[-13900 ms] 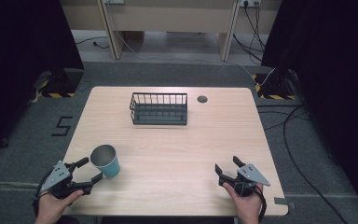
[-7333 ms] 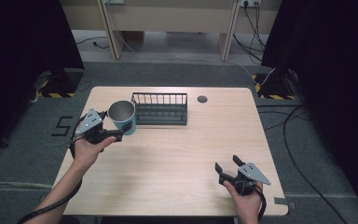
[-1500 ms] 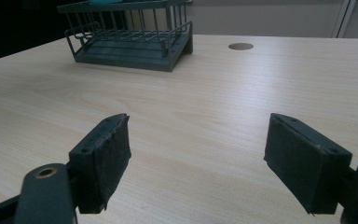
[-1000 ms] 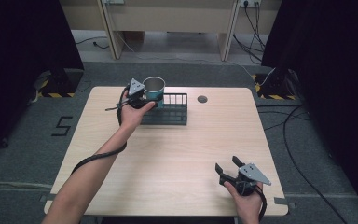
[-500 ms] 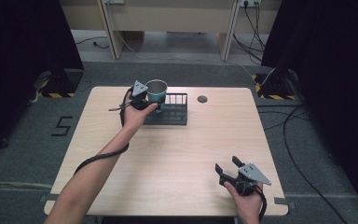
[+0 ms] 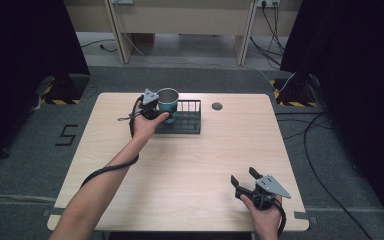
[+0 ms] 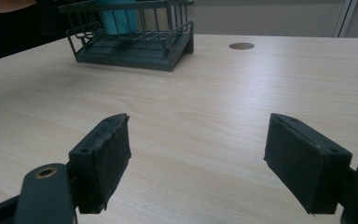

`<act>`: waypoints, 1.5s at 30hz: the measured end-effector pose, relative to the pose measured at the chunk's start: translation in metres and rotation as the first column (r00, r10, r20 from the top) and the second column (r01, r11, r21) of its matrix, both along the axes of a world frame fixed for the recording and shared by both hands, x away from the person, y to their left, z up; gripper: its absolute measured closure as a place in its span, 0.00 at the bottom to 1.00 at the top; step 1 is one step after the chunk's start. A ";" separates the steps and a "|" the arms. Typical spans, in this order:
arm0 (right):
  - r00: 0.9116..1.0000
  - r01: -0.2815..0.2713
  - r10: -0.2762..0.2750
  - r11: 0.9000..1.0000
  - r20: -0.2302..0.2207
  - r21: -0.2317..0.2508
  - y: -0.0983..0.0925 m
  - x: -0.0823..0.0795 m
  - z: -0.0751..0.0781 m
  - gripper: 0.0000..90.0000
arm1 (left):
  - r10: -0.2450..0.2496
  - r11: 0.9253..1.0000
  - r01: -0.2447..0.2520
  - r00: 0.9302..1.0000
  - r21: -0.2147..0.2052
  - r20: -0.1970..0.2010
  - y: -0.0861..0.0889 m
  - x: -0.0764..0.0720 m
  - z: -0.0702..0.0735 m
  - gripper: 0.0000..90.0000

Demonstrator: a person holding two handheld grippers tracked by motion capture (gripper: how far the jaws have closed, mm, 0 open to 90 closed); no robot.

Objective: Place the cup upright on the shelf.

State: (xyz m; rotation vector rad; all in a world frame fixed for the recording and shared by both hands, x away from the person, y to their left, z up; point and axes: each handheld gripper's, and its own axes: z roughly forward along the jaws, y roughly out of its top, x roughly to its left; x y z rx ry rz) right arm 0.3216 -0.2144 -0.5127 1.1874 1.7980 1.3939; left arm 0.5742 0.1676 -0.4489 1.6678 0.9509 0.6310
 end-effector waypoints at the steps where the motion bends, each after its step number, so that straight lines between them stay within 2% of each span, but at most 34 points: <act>1: 1.000 0.000 0.000 1.000 -0.001 -0.001 0.000 0.000 0.000 0.25 | -0.001 1.000 0.001 1.000 0.001 -0.003 0.000 0.000 -0.001 0.17; 8: 1.000 -0.002 0.002 1.000 -0.001 -0.003 0.000 0.000 0.000 0.25 | -0.008 1.000 0.008 1.000 0.015 -0.003 0.001 0.000 -0.002 0.16; 15: 1.000 -0.006 0.006 1.000 -0.003 -0.001 0.000 0.000 0.000 0.25 | -0.012 1.000 0.012 1.000 0.020 -0.022 0.004 -0.004 -0.003 0.16; 20: 1.000 -0.008 0.008 1.000 -0.005 -0.002 0.001 0.000 0.000 0.25 | -0.016 0.999 0.016 1.000 0.038 -0.008 0.009 -0.010 -0.001 0.16; 26: 1.000 -0.006 0.006 1.000 -0.006 -0.001 0.001 0.000 0.000 0.25 | -0.017 0.999 0.017 1.000 0.031 -0.001 0.017 -0.018 0.004 0.16; 36: 1.000 -0.002 0.002 1.000 -0.006 -0.002 0.001 0.000 0.000 0.25 | -0.032 0.999 0.030 0.999 0.038 0.031 0.033 -0.042 0.014 0.16; 45: 1.000 0.000 0.000 1.000 -0.008 -0.002 0.001 0.000 0.000 0.25 | -0.046 0.999 0.045 0.998 0.029 0.038 0.050 -0.065 0.018 0.16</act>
